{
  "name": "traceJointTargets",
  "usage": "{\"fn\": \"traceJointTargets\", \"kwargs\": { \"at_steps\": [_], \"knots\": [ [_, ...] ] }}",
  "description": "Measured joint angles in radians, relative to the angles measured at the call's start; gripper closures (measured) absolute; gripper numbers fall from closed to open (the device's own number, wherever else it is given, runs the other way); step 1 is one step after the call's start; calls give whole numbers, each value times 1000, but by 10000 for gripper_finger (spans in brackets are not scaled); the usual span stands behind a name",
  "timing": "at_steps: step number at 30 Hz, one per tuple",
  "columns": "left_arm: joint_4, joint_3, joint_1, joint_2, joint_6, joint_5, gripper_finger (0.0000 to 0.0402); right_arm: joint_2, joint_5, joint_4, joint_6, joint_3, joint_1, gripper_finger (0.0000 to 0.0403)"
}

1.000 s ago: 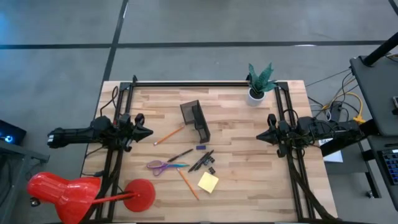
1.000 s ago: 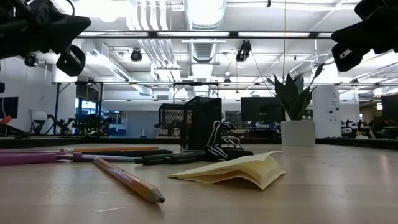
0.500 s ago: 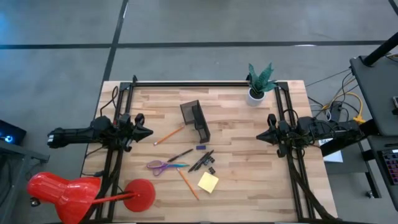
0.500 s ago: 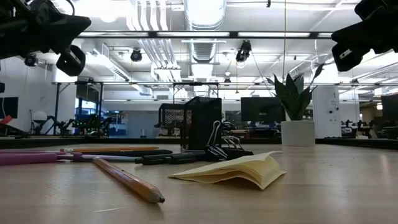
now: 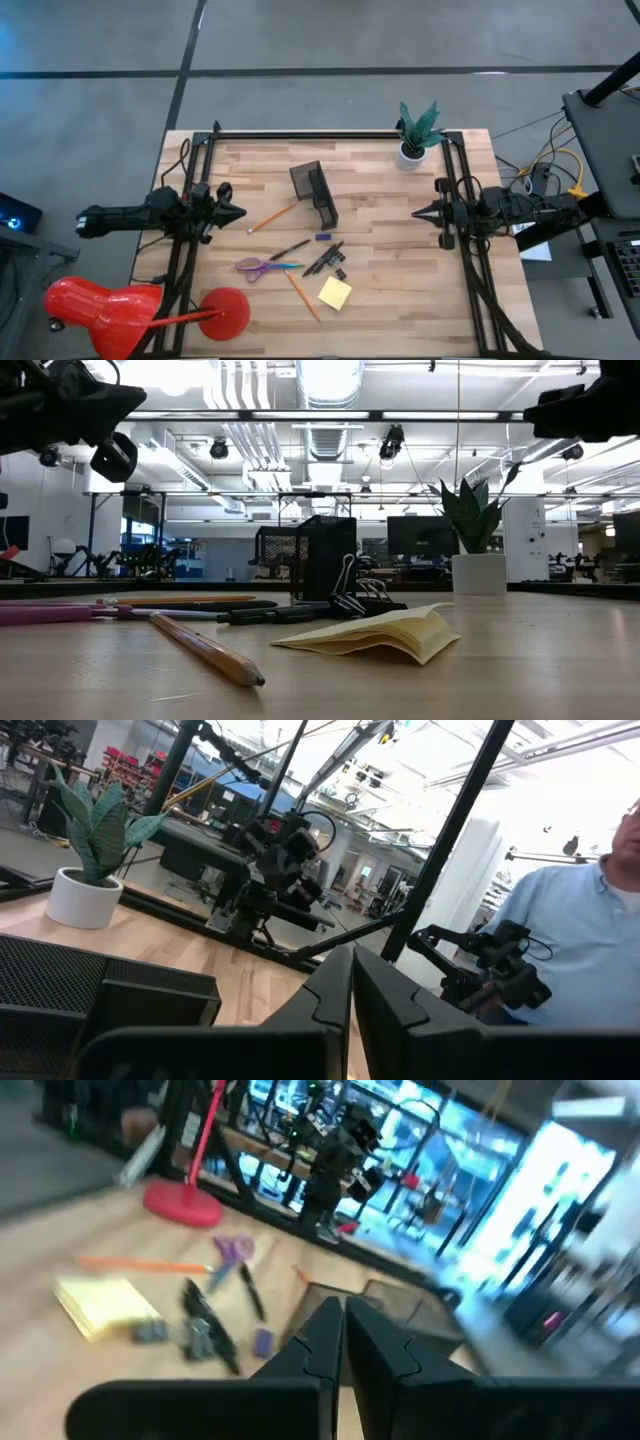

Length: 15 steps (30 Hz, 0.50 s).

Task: Pick and place office supplies into organizer
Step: Prepare the desk organizer to put the office items

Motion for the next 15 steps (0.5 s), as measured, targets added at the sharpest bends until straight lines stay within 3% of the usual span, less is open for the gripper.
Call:
{"fn": "traceJointTargets", "kwargs": {
  "at_steps": [5, 8, 11, 13, 15],
  "knots": [
    [0, 0, 0, 0, 0, 0, 402, 2, 0, 19, -241, 0, 0, 394],
    [0, 0, 0, 0, 0, 0, 402, 10, -110, 48, -225, -4, 0, 394],
    [0, 0, 0, 0, 0, 0, 402, 29, -254, 149, -41, -17, 0, 394],
    [0, 0, 0, -1, 0, 0, 402, 70, -164, 313, 229, -37, -1, 394],
    [0, 0, 0, -1, 0, 0, 402, 126, 52, 474, 584, -55, -2, 394]
  ]
}}
